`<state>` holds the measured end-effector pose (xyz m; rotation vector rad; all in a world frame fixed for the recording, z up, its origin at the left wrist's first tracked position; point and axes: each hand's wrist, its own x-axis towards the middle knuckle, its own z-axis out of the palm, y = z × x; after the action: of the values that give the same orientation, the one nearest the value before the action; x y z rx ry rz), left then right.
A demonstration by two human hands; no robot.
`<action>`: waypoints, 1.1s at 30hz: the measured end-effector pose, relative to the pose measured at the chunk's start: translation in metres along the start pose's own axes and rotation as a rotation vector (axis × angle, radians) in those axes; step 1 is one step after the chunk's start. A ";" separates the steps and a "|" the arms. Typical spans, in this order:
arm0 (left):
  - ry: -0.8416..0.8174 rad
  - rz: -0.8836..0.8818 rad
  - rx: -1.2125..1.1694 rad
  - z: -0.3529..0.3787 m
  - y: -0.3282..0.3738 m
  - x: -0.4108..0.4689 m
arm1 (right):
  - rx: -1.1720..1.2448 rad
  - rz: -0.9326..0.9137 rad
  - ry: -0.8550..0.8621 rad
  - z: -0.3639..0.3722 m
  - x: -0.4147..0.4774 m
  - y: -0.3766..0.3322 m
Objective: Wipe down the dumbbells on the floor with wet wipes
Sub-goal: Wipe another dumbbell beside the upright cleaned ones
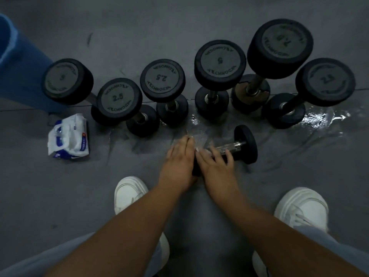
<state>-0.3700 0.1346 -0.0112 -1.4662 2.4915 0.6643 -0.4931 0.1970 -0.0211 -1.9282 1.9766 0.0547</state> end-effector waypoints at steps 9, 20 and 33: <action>0.097 0.001 0.028 0.016 0.001 -0.008 | -0.039 -0.023 -0.102 -0.006 0.048 0.009; -0.032 -0.022 -0.139 0.027 0.017 -0.029 | -0.146 -0.147 -0.251 -0.033 0.018 0.012; -0.176 0.189 0.005 0.008 0.000 -0.005 | 0.008 0.159 -0.083 0.014 -0.016 -0.002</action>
<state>-0.3686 0.1422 -0.0170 -1.1253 2.5096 0.7822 -0.4884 0.2165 -0.0285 -1.7311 2.0670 0.1664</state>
